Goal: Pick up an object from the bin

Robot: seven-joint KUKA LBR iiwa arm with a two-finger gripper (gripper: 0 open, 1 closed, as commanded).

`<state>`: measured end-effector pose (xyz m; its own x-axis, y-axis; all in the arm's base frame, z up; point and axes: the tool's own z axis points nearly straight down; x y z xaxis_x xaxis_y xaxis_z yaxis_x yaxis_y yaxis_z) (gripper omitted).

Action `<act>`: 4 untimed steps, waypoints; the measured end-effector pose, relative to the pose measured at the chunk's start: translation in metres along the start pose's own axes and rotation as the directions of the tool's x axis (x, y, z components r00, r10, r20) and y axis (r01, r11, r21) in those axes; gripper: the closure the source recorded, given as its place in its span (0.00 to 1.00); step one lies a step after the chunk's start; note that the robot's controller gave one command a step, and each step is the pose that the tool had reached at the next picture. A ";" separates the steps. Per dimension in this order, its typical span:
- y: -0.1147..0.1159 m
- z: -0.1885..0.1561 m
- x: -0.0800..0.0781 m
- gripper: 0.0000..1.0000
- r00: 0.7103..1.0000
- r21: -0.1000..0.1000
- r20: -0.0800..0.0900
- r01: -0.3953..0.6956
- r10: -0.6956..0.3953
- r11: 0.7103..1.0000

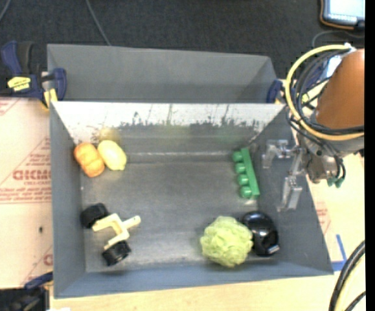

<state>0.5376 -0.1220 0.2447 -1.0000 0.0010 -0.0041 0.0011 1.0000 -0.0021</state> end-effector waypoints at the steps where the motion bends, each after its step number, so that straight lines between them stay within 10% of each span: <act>1: 0.019 0.000 0.008 0.00 0.995 0.001 -0.002 0.098 -0.098 0.995; 2: 0.058 0.004 0.023 0.00 0.960 -0.001 0.000 0.282 -0.282 0.960; 3: 0.050 0.022 0.031 0.00 0.988 -0.001 0.001 0.153 -0.153 0.988; 4: 0.071 0.033 0.025 0.00 0.940 0.001 0.000 0.341 -0.341 0.940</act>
Offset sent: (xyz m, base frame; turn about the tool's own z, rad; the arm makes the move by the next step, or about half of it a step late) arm -0.0411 0.0935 -0.0102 -0.0839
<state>0.5124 -0.0511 0.2110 -0.9405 -0.3397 -0.0027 -0.3397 0.9405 -0.0044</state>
